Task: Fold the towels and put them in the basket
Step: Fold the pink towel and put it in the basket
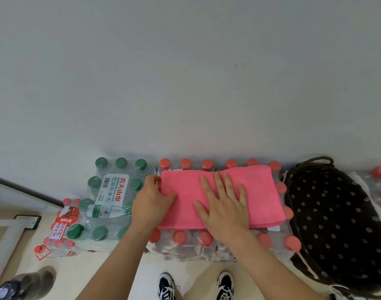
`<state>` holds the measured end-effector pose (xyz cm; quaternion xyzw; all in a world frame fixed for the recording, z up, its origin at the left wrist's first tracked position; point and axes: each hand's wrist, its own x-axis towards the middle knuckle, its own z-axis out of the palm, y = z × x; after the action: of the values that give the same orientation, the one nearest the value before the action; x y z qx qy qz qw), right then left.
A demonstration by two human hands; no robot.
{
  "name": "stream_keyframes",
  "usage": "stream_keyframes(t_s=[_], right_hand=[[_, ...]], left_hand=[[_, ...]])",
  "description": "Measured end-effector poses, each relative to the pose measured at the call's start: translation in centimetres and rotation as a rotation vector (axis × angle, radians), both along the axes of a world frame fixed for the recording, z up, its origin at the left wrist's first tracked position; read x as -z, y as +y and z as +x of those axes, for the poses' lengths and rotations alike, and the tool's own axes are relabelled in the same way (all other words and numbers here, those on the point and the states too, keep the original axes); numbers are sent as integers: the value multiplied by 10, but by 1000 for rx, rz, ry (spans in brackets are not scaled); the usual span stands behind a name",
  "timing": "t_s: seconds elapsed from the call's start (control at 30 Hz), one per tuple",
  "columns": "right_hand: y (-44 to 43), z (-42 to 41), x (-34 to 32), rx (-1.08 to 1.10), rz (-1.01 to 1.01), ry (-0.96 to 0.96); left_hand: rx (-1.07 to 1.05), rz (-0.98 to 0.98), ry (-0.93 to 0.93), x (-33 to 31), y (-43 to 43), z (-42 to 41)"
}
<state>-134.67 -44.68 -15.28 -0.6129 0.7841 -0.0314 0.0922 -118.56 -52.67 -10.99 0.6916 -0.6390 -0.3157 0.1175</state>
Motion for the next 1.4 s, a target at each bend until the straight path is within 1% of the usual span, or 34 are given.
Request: stream_keyframes(t_s=[0.07, 0.17, 0.2, 0.23, 0.33, 0.4, 0.47, 0.53, 0.57, 0.6, 0.63, 0.67, 0.7, 0.73, 0.77, 0.83, 0.97, 1.0, 1.03, 1.1, 1.13, 1.17, 1.2, 1.27, 1.33, 1.4], right_hand=[[0, -1, -4, 5, -2, -40], [1, -9, -14, -7, -43, -193], [4, -13, -18, 3, -74, -233], [8, -18, -22, 24, -120, -241], [27, -34, -28, 106, -274, -138], [40, -45, -23, 97, -274, -91], [50, -55, -15, 37, -206, -58], [55, -63, -6, -35, -225, -117], [56, -66, -5, -41, -286, -217], [57, -70, -6, 15, -353, -395], [58, -74, -12, 133, -401, -651], [58, -79, -21, 288, -421, -962], [57, -85, -30, 437, -406, -1233], [57, -92, -36, 551, -363, -1423], [57, -99, -41, 592, -312, -1485], [57, -110, -46, 574, -238, -1415], [54, -117, -41, 587, -174, -1167], [54, -116, -40, 587, -155, -1096], [53, -114, -39, 575, -134, -1033], [53, -111, -39, 529, -115, -901], [53, -110, -38, 500, -128, -839], [54, -108, -38, 469, -152, -788], [54, -106, -38, 440, -167, -733], [52, -101, -41, 370, -174, -587], [50, -97, -42, 298, -154, -403], [49, -96, -41, 271, -133, -298]], left_hand=[[-25, 81, 56, -3, -2, 1], [-41, 192, 280, -14, -1, 1], [-24, 201, 322, -18, 0, 1], [2, 190, 323, -21, 2, 1], [70, 98, 239, -35, 6, -7], [85, 53, 266, -47, 10, -22], [89, 33, 315, -60, 16, -46], [81, 44, 373, -67, 24, -76], [92, 55, 395, -68, 31, -92], [118, 65, 405, -66, 37, -108], [154, 66, 405, -61, 43, -125], [194, 67, 396, -54, 48, -140], [240, 65, 382, -48, 54, -155], [279, 75, 363, -41, 59, -167], [315, 89, 352, -36, 65, -177], [383, 126, 333, -28, 74, -188], [431, 188, 301, -31, 68, -178], [439, 164, 283, -34, 60, -173], [466, 88, 234, -36, 50, -170], [564, -99, 64, -35, 25, -167], [624, -143, -20, -33, 12, -168], [678, -138, -88, -33, 3, -169], [700, -86, -146, -30, -4, -170], [706, -35, -247, -24, -13, -167], [716, -72, -281, -17, -17, -159], [701, -74, -255, -11, -13, -149]])
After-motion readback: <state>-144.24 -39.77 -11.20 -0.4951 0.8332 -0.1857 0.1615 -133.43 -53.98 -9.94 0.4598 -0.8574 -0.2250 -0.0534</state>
